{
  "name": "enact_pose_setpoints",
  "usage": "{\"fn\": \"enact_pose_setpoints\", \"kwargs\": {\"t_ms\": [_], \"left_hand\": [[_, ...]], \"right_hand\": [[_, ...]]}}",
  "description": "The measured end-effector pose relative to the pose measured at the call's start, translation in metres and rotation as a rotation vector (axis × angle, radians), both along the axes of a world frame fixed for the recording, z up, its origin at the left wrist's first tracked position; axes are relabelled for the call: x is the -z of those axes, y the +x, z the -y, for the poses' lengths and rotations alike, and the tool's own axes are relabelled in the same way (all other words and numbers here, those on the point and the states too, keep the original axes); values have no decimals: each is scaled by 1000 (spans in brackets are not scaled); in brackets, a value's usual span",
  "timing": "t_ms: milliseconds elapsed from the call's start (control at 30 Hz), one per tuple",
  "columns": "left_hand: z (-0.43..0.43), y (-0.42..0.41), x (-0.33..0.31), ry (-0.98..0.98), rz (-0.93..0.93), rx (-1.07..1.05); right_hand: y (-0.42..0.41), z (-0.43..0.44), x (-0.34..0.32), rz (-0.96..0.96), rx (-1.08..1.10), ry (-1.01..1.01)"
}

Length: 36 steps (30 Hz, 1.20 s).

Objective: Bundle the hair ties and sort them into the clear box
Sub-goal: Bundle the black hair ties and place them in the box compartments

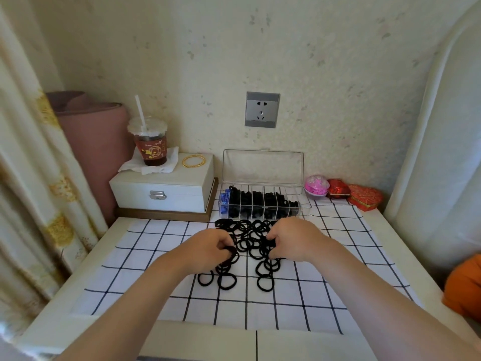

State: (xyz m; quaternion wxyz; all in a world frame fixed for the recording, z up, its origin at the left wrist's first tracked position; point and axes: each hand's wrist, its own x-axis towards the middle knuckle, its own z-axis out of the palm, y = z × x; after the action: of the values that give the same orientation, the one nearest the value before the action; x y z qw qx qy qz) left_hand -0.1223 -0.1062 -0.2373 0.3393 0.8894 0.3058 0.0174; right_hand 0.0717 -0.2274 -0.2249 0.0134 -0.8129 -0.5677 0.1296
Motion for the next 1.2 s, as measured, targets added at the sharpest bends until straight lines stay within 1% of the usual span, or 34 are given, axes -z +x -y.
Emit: {"fn": "enact_pose_setpoints", "kwargs": {"t_ms": [67,200,267,367,433,500,567,600,667,733,800,833,867,900,967,1000,1033,1100,1200], "left_hand": [[0,-2,3,3,2,-18],[-3,2,1,32,68,-55],[-3,8,-2,38,111,-54],[-4,21,-4,11,166,-63],[-4,29,-3,24,156,-38],[-4,34,-1,95,108,12],[-4,42,0,198,10,82],[-4,47,0,253,-89,133],[-8,61,-3,344,-393,254],[-12,75,-11,376,-642,331],[-15,82,-15,375,-761,369],[-14,81,-14,370,-770,361],[-12,75,-12,374,-729,333],[-11,68,-8,400,-616,286],[-9,52,3,417,-283,150],[-9,45,6,375,-161,105],[-9,40,7,303,-78,75],[-8,38,0,146,20,20],[-6,42,-9,-12,141,-68]], "right_hand": [[-3,-7,6,34,3,20],[-1,-18,11,13,15,52],[5,-21,8,-77,36,90],[12,-20,-4,-222,60,206],[15,-16,-12,-334,98,277],[18,-14,-13,-415,142,294],[19,-14,-10,-447,171,254],[19,-14,-8,-481,188,226],[19,-13,-4,-531,208,171],[19,-11,-3,-507,199,120],[18,-10,-4,-476,172,68],[18,-10,-4,-468,160,58],[18,-10,-5,-463,154,60],[18,-10,-5,-457,153,69],[19,-11,-7,-454,163,108],[19,-12,-9,-475,173,135],[19,-12,-10,-518,185,164],[19,-11,-14,-625,201,209],[17,-10,-22,-747,222,288]]}}
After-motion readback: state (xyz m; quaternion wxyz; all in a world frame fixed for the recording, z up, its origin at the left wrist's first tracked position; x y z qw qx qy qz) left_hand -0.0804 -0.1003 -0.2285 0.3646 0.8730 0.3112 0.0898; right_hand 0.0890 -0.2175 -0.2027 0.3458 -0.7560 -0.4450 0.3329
